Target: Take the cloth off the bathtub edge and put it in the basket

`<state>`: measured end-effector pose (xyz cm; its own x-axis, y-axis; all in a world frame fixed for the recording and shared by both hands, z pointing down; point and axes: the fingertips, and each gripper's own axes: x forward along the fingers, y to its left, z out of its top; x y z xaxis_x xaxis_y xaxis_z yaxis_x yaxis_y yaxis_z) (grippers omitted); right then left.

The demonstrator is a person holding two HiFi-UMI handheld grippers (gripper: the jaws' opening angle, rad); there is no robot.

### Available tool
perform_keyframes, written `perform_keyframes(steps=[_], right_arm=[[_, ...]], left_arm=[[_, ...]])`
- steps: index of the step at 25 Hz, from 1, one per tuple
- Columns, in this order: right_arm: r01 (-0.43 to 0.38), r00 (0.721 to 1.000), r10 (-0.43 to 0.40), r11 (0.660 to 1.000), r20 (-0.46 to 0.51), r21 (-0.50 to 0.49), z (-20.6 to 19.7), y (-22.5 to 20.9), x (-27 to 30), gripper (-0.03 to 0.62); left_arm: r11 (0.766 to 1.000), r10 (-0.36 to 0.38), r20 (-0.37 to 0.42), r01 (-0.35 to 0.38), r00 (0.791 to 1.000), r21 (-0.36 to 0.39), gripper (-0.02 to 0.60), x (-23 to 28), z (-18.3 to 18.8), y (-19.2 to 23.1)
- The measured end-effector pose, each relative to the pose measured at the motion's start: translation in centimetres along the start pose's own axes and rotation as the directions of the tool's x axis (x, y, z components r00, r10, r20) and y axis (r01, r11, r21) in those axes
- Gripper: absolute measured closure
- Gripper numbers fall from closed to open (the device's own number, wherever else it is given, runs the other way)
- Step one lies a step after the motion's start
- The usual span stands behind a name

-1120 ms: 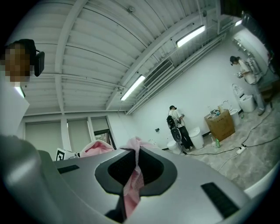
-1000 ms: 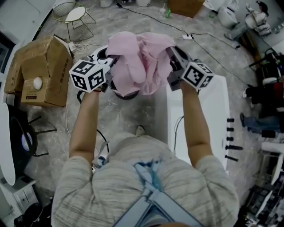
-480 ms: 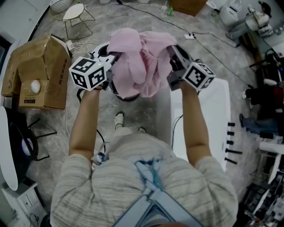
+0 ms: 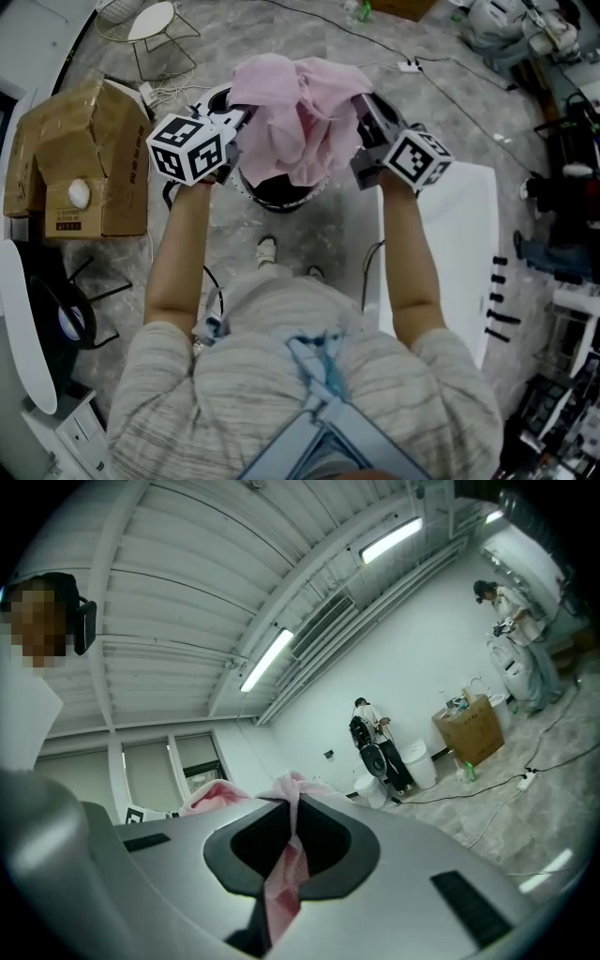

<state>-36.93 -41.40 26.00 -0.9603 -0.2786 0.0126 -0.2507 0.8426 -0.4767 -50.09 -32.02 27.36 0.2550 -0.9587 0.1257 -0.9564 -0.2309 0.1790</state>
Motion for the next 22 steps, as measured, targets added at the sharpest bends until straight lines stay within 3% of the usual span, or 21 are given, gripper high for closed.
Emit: perform_keyframes(steps=[4,14,22], right_arm=[[0.035,0.999,-0.032,0.997,-0.041,0.065,-2.9,-2.1,1.9,0.574],[0.137,0.968,-0.121,0.989,-0.220,0.060,-11.5,-7.3,5.6,0.574],[0.184,0.937,-0.153,0.980,-0.313,0.072,-16.0,-9.2,6.8,0.574]], left_arm=[[1.000,0.013,-0.041,-0.014,0.999,-0.022,0.548,1.2,-2.1,2.0],[0.994,0.059,-0.147,-0.071,0.987,-0.078,0.546,3.3,-10.3,7.1],[0.984,0.101,-0.257,-0.135,0.961,-0.119,0.545,3.9,-14.8,9.2]])
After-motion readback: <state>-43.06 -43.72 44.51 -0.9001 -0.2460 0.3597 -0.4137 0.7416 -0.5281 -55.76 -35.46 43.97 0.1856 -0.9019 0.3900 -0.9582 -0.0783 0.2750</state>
